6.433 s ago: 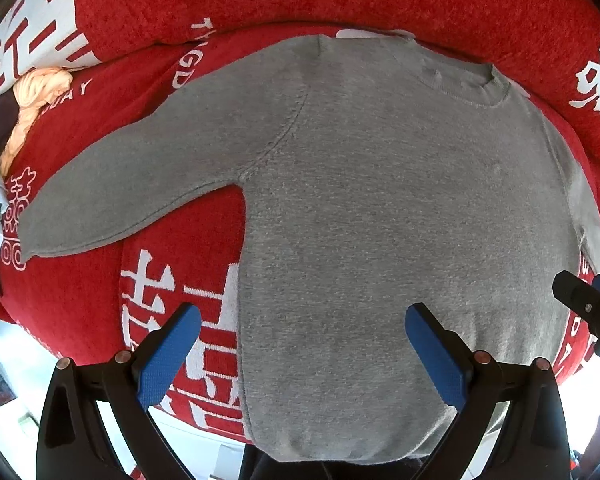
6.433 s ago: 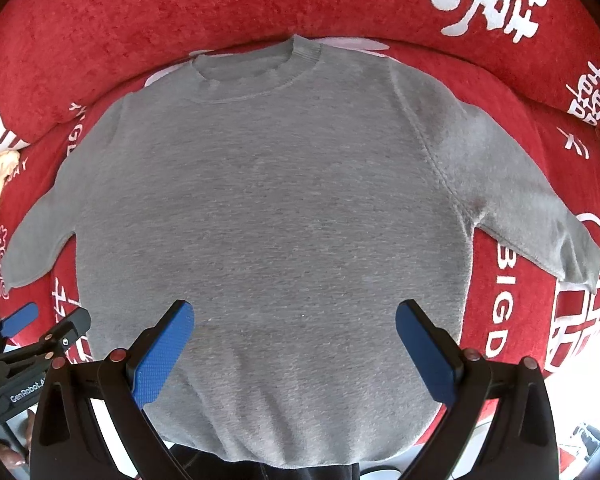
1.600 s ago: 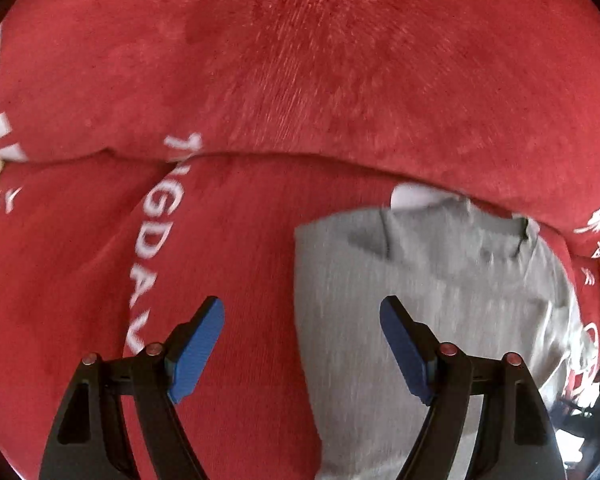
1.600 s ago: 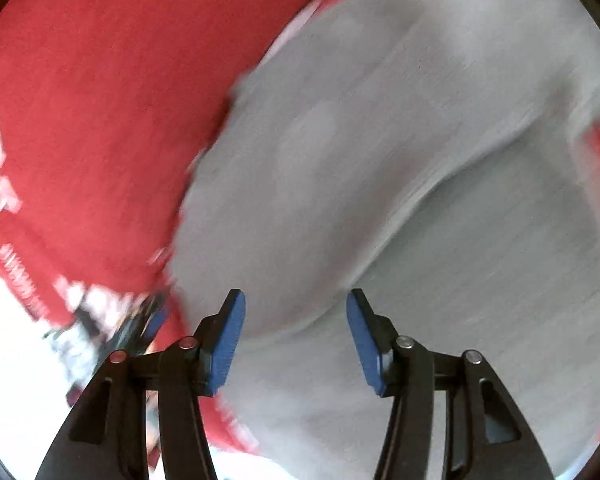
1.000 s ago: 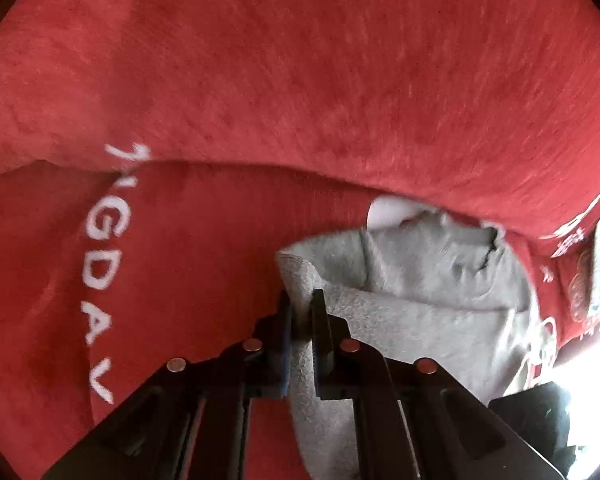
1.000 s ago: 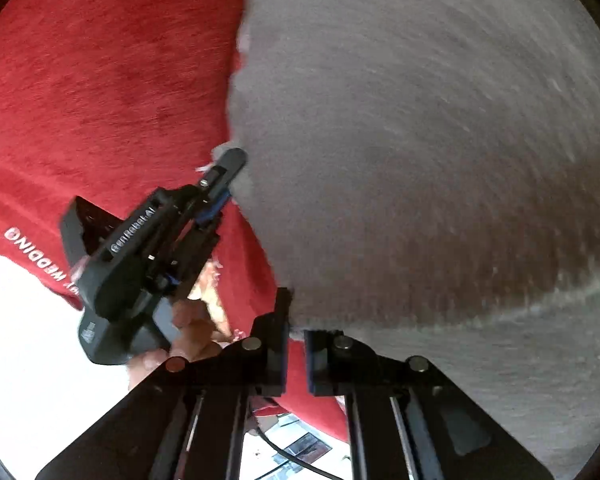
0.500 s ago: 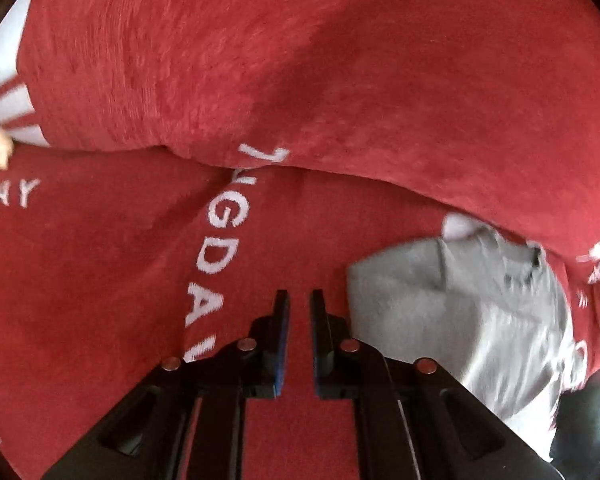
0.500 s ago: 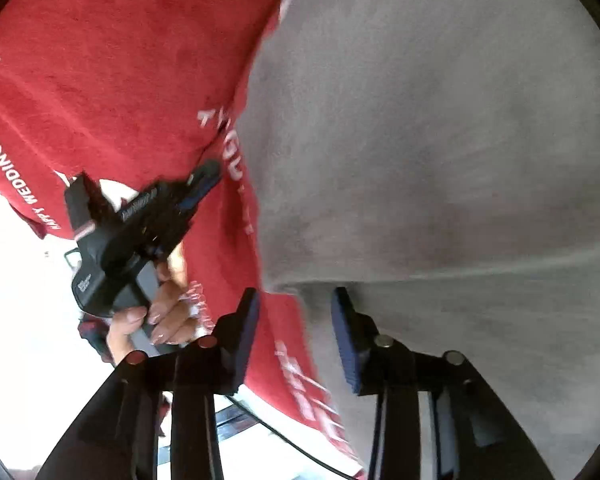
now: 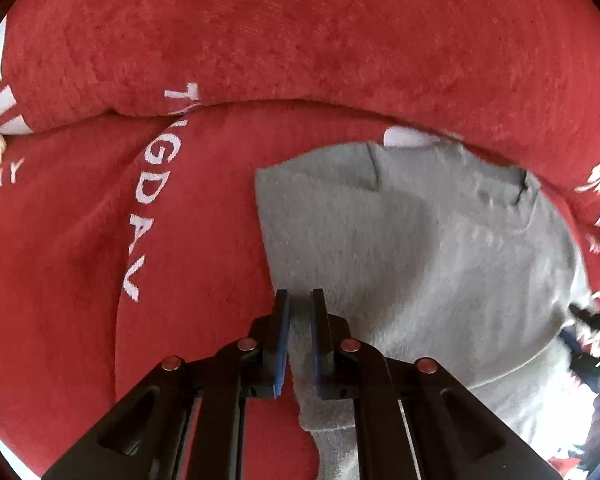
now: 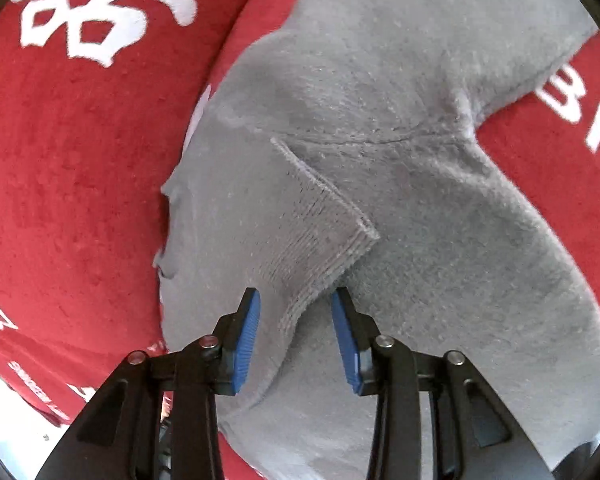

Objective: Fold small clothes

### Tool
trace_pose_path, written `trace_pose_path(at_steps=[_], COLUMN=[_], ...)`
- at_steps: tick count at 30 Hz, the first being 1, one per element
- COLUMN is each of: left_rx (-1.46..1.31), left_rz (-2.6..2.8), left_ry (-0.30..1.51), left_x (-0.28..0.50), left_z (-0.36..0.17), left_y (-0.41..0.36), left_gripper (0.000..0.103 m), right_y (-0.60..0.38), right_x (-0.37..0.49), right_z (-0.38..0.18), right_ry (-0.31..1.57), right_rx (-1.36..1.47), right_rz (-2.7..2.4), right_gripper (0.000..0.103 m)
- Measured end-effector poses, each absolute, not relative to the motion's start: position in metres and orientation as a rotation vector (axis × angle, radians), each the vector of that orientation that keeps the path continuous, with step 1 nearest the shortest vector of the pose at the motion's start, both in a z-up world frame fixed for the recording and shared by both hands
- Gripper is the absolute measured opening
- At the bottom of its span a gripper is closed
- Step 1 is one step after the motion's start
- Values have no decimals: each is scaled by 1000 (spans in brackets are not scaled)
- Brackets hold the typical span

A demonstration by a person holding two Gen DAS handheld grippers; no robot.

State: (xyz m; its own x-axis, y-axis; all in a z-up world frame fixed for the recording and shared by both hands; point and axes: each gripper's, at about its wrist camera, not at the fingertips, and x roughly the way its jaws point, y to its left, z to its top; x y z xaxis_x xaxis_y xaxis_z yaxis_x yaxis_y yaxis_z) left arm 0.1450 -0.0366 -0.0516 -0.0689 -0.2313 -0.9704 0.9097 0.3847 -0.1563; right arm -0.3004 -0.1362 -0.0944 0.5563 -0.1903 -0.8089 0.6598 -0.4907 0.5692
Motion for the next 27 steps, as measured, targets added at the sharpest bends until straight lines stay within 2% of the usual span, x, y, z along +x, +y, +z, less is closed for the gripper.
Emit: trace_pose_path(at_steps=[1, 2, 3, 9, 11, 17, 20, 22, 24, 27], left_rx=[715, 718, 713, 696, 695, 686, 775, 934, 941, 924], left_rz=[-1055, -1030, -1014, -990, -965, -922, -949, -942, -956, -930], left_ry=[1284, 1257, 1224, 1242, 1247, 1247, 1189, 1105, 1052, 1097], left_x=[142, 141, 139, 139, 141, 149, 139, 123, 116, 122], left_z=[-51, -49, -46, -46, -51, -48, -48, -60, -60, -57], left_y=[-37, -36, -36, -38, -35, -26, -22, -22, -22, -21], left_gripper=[61, 76, 84, 84, 84, 84, 84, 85, 85, 85], right_y=[-137, -140, -147, -184, -190, -191, -184, -183, -186, -188], right_x=[-294, -305, -296, -238, -241, -284, -295, -295, -289, -285], right_z=[-96, -94, -94, -26, -25, -92, -90, -87, -80, -69], right_ry=[387, 410, 452, 625, 683, 789, 719, 738, 776, 771], right_rx=[1797, 1781, 1753, 1225, 1142, 1348, 1384, 1369, 1349, 1349], right_rz=[-1079, -1076, -1069, -948, -945, -933, -945, -958, -979, -1031], right_gripper=[27, 8, 7, 7, 7, 9, 10, 11, 13, 17])
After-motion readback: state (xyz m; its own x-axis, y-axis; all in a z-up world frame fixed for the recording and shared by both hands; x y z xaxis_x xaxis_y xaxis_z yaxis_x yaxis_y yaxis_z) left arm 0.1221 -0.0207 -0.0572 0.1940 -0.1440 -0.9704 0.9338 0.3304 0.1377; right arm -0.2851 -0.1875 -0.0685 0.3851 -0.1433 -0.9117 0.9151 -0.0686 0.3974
